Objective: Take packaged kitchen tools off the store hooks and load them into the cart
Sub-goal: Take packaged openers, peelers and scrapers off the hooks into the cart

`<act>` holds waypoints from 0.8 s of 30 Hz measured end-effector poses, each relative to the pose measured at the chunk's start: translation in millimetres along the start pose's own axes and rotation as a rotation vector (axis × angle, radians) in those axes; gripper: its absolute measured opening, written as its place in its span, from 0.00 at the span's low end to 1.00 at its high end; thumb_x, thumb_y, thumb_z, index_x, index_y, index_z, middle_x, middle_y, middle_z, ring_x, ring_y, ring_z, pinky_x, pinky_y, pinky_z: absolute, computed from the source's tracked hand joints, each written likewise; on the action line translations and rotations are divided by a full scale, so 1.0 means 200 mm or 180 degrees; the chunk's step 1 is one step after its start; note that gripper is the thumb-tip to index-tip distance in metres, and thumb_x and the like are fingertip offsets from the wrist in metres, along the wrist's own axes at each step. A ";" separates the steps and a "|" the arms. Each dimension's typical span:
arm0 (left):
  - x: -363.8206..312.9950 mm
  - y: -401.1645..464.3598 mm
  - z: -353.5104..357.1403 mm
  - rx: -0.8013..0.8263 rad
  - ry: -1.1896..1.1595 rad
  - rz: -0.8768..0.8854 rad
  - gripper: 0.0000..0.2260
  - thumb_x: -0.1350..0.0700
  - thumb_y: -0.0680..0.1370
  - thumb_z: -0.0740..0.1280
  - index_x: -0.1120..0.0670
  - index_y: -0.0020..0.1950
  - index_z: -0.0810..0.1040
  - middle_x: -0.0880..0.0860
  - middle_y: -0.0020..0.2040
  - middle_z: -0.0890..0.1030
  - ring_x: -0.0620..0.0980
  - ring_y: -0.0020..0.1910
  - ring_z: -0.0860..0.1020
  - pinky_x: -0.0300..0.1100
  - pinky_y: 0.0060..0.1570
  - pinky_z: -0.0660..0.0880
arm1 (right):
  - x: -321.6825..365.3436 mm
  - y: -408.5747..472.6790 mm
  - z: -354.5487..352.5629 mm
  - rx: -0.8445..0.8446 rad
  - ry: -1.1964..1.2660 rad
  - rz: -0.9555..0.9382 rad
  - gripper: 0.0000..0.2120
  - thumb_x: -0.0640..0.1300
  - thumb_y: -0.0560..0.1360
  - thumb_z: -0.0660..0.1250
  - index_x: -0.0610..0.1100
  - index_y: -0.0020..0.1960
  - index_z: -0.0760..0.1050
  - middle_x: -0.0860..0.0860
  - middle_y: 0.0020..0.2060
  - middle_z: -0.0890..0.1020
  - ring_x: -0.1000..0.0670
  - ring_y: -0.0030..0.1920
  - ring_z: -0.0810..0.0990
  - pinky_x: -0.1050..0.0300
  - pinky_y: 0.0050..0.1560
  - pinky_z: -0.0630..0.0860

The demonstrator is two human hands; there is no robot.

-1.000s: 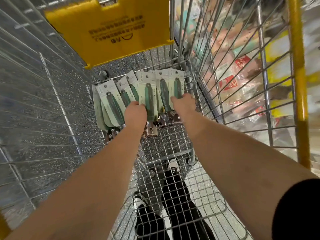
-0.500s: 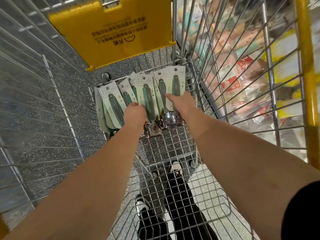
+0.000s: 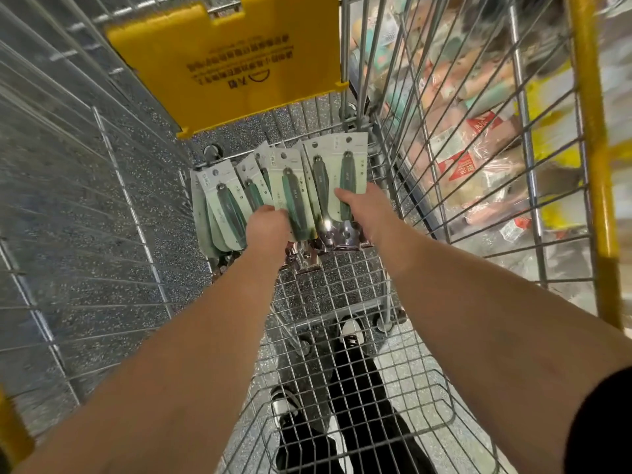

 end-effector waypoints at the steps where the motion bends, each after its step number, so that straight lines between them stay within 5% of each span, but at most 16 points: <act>1: 0.00 -0.01 -0.01 -0.0007 -0.0031 -0.0013 0.20 0.61 0.84 0.60 0.58 0.76 0.66 0.53 0.50 0.77 0.52 0.43 0.78 0.54 0.54 0.81 | -0.01 -0.02 -0.02 -0.0106 0.0021 -0.0001 0.35 0.55 0.72 0.75 0.44 0.73 0.67 0.48 0.62 0.79 0.44 0.59 0.79 0.41 0.66 0.74; 6: 0.00 -0.05 -0.06 -0.0049 -0.0236 0.0027 0.21 0.61 0.83 0.60 0.57 0.77 0.66 0.53 0.52 0.78 0.49 0.39 0.74 0.55 0.58 0.78 | 0.01 -0.17 -0.09 -0.0489 0.0101 -0.0165 0.37 0.55 0.75 0.72 0.44 0.77 0.61 0.47 0.72 0.73 0.46 0.61 0.80 0.53 0.57 0.78; 10: -0.03 -0.17 -0.12 -0.0023 -0.0442 0.0244 0.17 0.59 0.81 0.61 0.60 0.70 0.73 0.63 0.65 0.78 0.50 0.43 0.75 0.58 0.61 0.76 | 0.07 -0.33 -0.12 -0.0474 0.0119 -0.0374 0.38 0.55 0.77 0.71 0.43 0.79 0.58 0.48 0.73 0.70 0.58 0.46 0.77 0.68 0.43 0.74; 12: -0.04 -0.27 -0.17 -0.0054 -0.0558 0.0315 0.16 0.59 0.81 0.61 0.61 0.68 0.73 0.63 0.65 0.78 0.50 0.42 0.75 0.57 0.61 0.75 | 0.12 -0.46 -0.11 -0.0426 0.0317 -0.0448 0.39 0.57 0.74 0.73 0.44 0.78 0.61 0.48 0.70 0.74 0.52 0.53 0.81 0.57 0.55 0.80; 15: -0.06 -0.46 -0.26 0.0003 -0.0767 0.0414 0.16 0.60 0.82 0.60 0.61 0.68 0.73 0.62 0.57 0.78 0.50 0.41 0.74 0.57 0.60 0.74 | 0.19 -0.71 -0.12 -0.0234 0.0626 -0.0560 0.37 0.60 0.68 0.76 0.46 0.71 0.70 0.49 0.60 0.81 0.45 0.59 0.81 0.39 0.66 0.73; 18: -0.04 -0.69 -0.36 0.0204 -0.0877 0.0438 0.15 0.59 0.82 0.59 0.59 0.67 0.73 0.62 0.58 0.78 0.56 0.50 0.77 0.60 0.63 0.75 | 0.26 -1.01 -0.13 0.0159 0.0874 -0.0699 0.44 0.65 0.62 0.77 0.50 0.72 0.68 0.51 0.60 0.81 0.46 0.58 0.81 0.40 0.64 0.75; 22: -0.01 -1.06 -0.46 0.0707 -0.1292 0.0415 0.10 0.63 0.82 0.60 0.58 0.62 0.72 0.57 0.49 0.82 0.55 0.45 0.82 0.46 0.42 0.81 | 0.21 -1.38 -0.17 0.0362 0.1008 -0.0802 0.49 0.66 0.59 0.80 0.52 0.74 0.66 0.51 0.64 0.80 0.46 0.61 0.81 0.37 0.65 0.75; 24: 0.01 -1.24 -0.50 0.1042 -0.1394 0.0429 0.10 0.62 0.82 0.60 0.57 0.63 0.72 0.57 0.53 0.81 0.56 0.49 0.81 0.52 0.53 0.79 | 0.18 -1.56 -0.20 0.0408 0.1056 -0.0920 0.50 0.68 0.57 0.80 0.55 0.73 0.67 0.51 0.63 0.81 0.45 0.61 0.81 0.37 0.65 0.74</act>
Point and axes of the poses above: each hand's wrist, its own y-axis towards the middle knuckle, its own z-axis out of the palm, x = y × z, the point moved 7 cm from there along y, towards the middle knuckle
